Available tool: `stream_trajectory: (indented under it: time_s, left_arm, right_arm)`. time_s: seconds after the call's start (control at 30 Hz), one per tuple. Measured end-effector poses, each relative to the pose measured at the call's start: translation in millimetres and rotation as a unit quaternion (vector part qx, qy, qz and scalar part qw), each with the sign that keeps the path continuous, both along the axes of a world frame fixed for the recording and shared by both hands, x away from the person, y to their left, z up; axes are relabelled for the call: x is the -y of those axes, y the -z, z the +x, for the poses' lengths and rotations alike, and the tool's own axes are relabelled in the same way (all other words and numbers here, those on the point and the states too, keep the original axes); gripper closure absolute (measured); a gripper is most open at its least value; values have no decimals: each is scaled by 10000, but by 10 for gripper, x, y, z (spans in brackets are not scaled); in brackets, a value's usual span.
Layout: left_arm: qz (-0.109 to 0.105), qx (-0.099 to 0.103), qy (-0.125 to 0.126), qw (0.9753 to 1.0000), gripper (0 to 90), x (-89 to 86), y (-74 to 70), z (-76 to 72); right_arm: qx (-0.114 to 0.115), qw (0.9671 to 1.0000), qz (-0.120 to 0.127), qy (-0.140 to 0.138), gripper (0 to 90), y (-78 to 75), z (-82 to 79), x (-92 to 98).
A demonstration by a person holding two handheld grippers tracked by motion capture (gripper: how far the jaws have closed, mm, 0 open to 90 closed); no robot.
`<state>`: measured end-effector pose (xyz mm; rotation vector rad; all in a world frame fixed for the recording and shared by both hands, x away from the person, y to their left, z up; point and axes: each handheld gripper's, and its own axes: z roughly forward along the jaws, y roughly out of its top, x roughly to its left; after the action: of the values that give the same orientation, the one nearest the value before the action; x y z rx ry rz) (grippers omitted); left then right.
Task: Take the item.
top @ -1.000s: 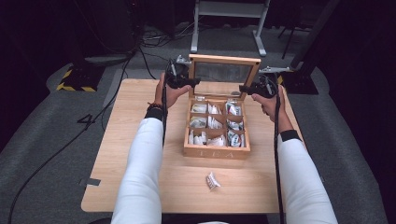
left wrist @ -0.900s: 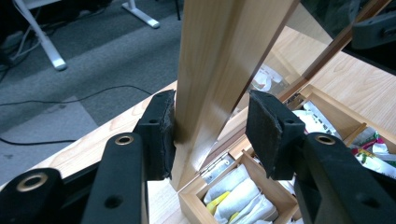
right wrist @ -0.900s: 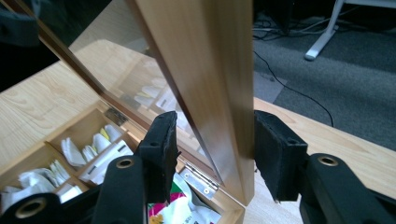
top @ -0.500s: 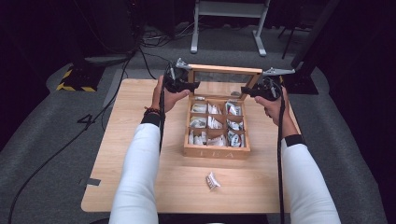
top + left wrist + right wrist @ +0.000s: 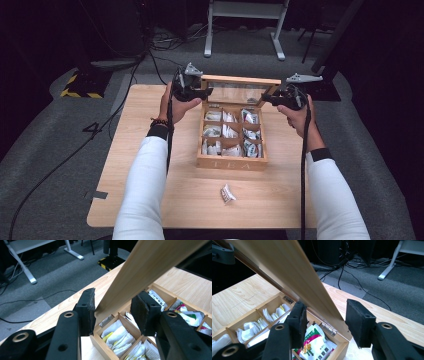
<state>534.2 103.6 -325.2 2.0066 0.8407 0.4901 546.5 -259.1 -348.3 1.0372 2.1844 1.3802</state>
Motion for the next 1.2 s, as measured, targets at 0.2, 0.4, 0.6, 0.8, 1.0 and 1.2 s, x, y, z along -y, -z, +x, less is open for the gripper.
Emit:
stream_trajectory:
  time_s: [0.2,0.4,0.6,0.8,1.0,1.2]
  left_arm:
    - [47,24,66,10000,557,-13,-23,-79]
    - [82,108,137,9998,564,-36,-35,-155]
    - [127,120,155,9997,578,-63,-53,-211]
    - [216,141,179,9995,585,-64,-45,-255]
    - [315,146,200,9992,586,-56,-58,-287]
    - [440,187,234,9986,587,-41,-78,-332]
  right_arm:
    - [36,10000,-43,-51,524,-13,-61,11]
    - [64,9999,-57,-119,527,-7,-110,9]
    - [97,9998,-88,-145,525,-11,-149,9]
    - [156,9996,-180,-155,520,-36,-208,-10]
    - [216,9994,-197,-202,516,-86,-283,5]
    - [300,9988,-292,-256,513,-122,-342,2]
